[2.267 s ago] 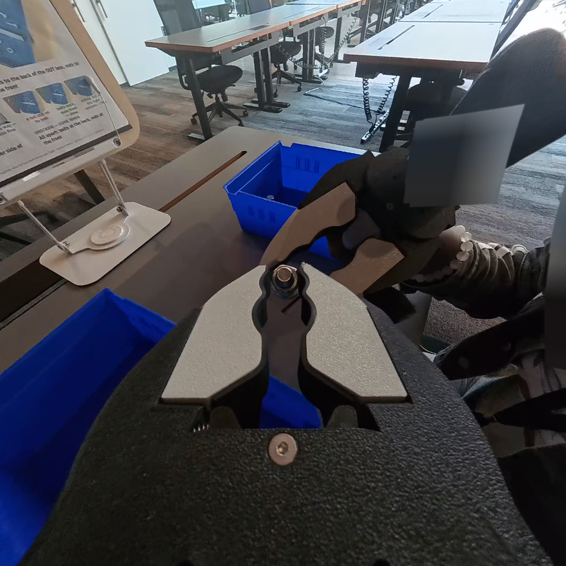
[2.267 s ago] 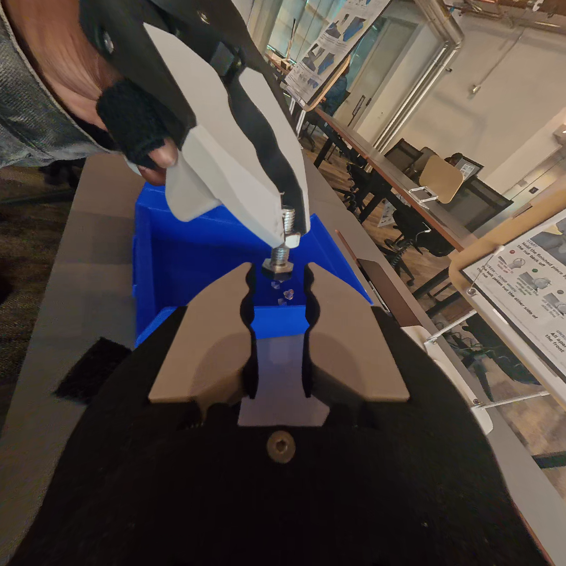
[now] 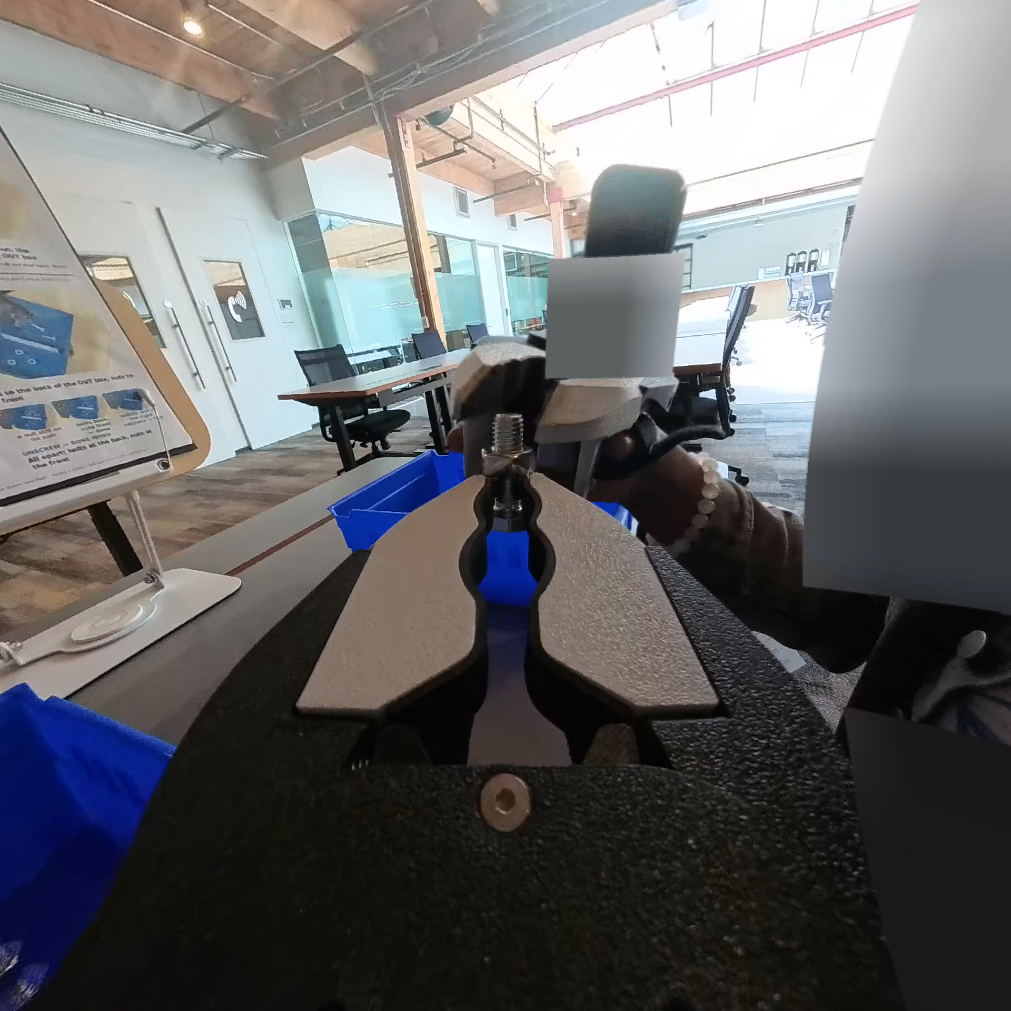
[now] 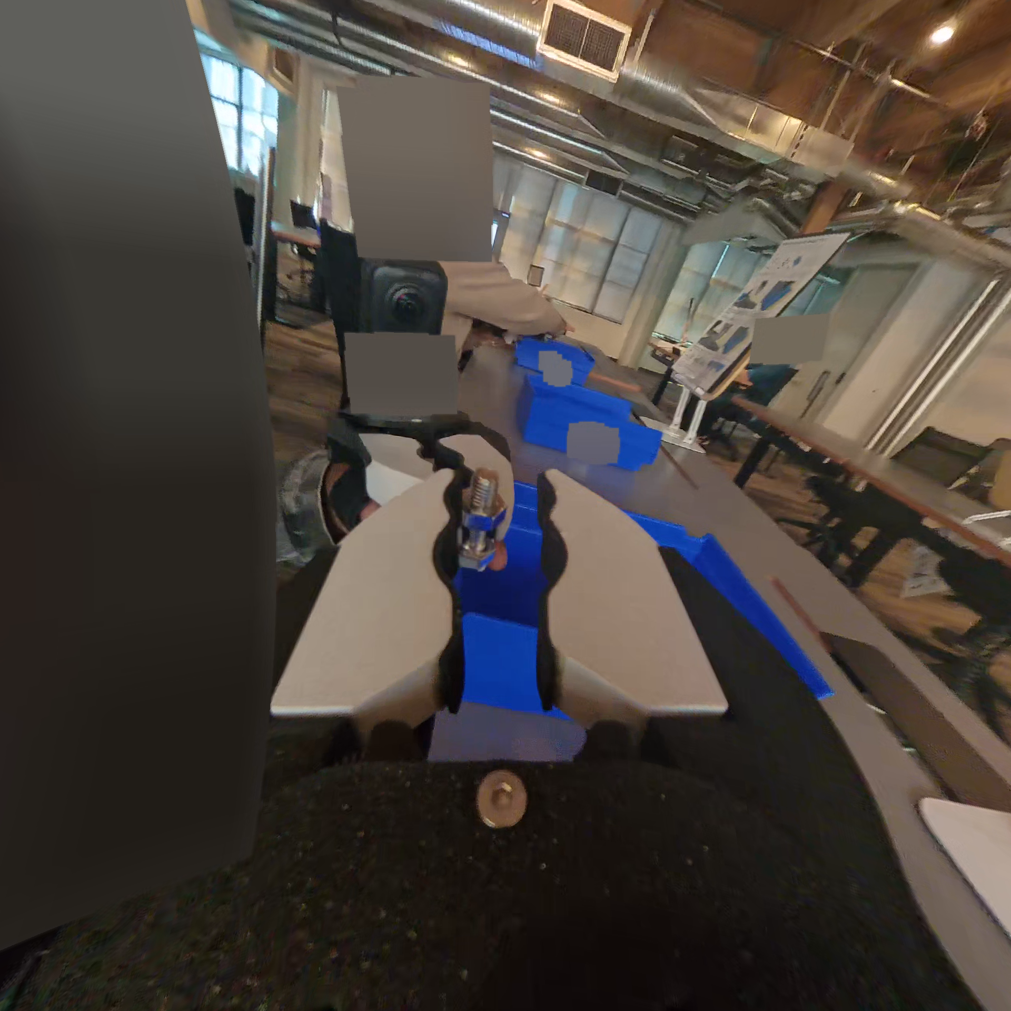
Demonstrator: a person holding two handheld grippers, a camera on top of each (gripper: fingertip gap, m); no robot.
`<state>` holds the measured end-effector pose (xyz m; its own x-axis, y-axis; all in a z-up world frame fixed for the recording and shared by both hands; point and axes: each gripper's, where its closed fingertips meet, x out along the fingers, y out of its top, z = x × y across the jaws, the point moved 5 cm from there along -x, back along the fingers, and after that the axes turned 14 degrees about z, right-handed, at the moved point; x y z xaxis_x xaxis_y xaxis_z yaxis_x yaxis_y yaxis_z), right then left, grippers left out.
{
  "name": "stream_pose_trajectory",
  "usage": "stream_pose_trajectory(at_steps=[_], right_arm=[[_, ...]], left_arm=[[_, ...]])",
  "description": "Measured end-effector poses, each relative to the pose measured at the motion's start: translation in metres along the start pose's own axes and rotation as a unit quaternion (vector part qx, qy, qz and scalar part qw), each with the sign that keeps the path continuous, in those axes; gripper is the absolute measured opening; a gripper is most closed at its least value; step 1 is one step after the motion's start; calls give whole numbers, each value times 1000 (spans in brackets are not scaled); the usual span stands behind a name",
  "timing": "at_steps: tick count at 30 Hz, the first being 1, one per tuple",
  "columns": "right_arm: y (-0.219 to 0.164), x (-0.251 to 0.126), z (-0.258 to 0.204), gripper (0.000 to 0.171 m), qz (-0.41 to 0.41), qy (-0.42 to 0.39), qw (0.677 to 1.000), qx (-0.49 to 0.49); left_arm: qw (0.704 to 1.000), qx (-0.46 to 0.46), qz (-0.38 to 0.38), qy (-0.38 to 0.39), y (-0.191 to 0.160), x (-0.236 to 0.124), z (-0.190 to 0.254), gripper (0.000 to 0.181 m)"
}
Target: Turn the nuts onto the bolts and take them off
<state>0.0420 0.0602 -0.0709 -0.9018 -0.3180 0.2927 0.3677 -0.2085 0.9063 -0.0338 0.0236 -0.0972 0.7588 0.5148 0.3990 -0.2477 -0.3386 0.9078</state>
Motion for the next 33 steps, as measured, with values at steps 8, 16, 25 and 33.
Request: stream_pose_trajectory(at_steps=[8,16,25,33], right_arm=[[-4,4,1,9,-2,3,1000,29],[-7,3,3,9,10,10,997,72],[-12,5,2,9,-1,7,997,74],[-13,2,1,9,-9,14,998,67]], left_arm=[[998,58,6,14,1,-2,-1,27],[998,36,-50,29,-20,-3,1,62],[997,34,-55,35,-25,3,-1,29],[997,23,-65,28,-26,6,1,28]])
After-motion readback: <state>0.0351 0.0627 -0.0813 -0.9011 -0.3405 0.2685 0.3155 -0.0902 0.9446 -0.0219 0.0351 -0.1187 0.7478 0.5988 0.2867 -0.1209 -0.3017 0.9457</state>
